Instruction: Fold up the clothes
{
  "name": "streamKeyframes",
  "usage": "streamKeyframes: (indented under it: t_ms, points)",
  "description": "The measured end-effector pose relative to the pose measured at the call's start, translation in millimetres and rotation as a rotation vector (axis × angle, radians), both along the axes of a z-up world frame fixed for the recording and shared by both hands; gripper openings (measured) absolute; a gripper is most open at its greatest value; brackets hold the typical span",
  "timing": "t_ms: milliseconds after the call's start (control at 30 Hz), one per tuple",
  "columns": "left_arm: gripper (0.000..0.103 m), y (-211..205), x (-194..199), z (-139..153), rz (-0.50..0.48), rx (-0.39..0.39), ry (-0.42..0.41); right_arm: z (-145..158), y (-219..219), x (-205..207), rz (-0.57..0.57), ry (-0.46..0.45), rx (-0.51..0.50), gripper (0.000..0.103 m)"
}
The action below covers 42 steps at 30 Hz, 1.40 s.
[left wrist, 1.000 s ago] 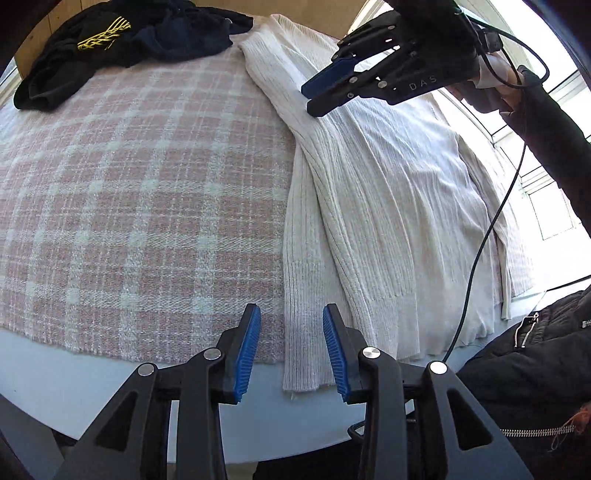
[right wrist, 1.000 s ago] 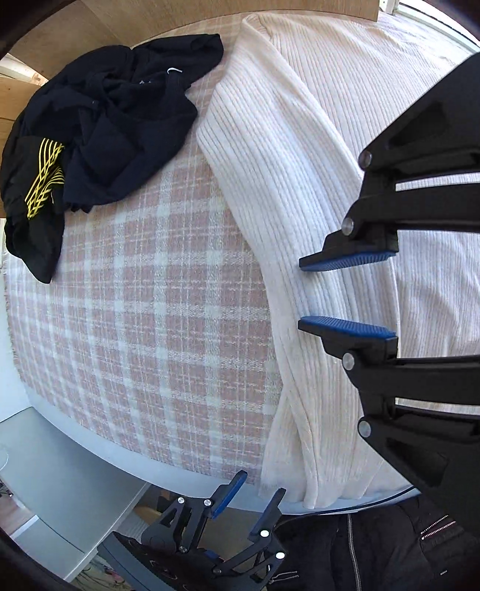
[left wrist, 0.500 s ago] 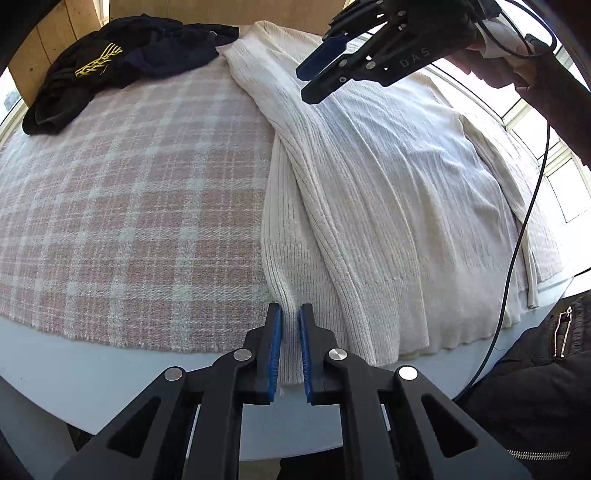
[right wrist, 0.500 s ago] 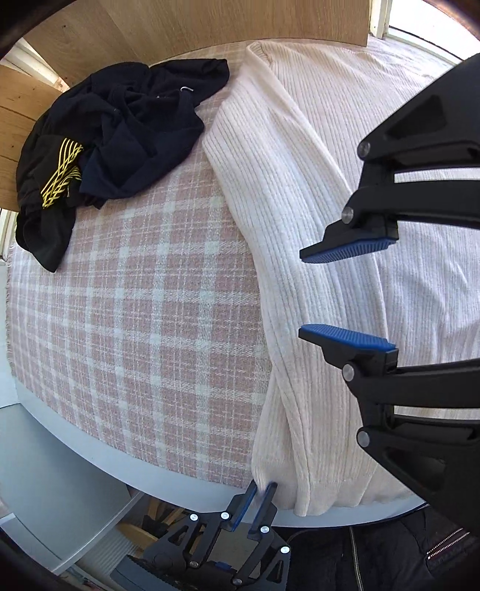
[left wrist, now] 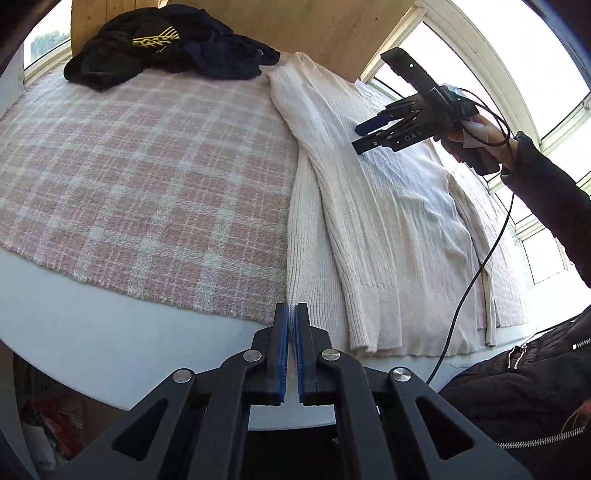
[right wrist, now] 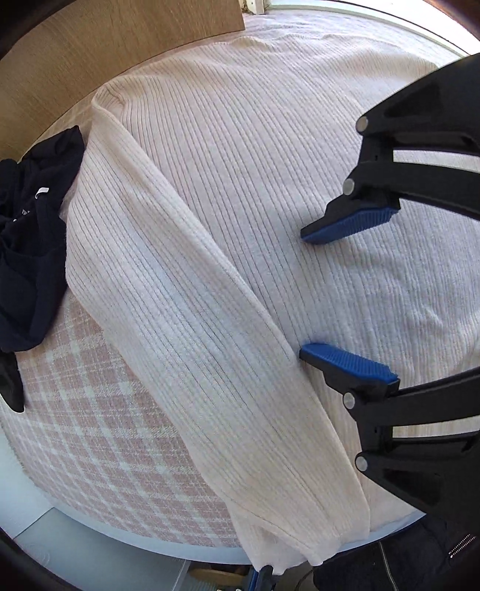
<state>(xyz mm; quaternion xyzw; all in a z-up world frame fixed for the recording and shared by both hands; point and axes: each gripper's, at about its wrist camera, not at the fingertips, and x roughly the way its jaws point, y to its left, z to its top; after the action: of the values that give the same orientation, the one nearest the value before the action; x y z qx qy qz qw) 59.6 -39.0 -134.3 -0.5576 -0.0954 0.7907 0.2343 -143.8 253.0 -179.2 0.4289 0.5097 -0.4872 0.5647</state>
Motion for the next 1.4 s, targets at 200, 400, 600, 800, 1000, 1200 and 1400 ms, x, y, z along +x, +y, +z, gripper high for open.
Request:
streamKeyframes:
  t_ms: [200, 400, 600, 800, 1000, 1200, 1400]
  points:
    - [0.0, -7.5, 0.2, -4.5, 0.023, 0.007, -0.02, 5.6, -4.5, 7.0, 0.038, 0.049, 0.035, 0.058]
    - [0.0, 12.8, -26.8, 13.3, -0.051, 0.015, 0.026, 47.1, -44.4, 24.7, 0.104, 0.057, -0.035, 0.058]
    - [0.006, 47.3, -42.5, 0.2, -0.177, -0.003, 0.016, 57.3, -111.0, 34.6, 0.058, 0.036, -0.047, 0.058]
    - [0.01, 47.5, -42.9, -12.0, -0.218, 0.041, -0.01, 32.0, -107.3, 83.2, 0.113, -0.056, 0.108, 0.058]
    - [0.016, 43.4, -51.4, -7.0, -0.228, 0.112, 0.006, 18.6, -74.7, 104.9, 0.013, -0.039, 0.174, 0.058]
    - [0.018, 51.4, -58.0, -16.5, -0.308, 0.125, -0.013, 16.7, -53.4, 135.4, -0.028, 0.026, 0.169, 0.058]
    - [0.019, 48.5, -61.5, -19.6, -0.372, 0.155, -0.016, 8.6, -46.8, 139.2, -0.099, 0.031, 0.19, 0.046]
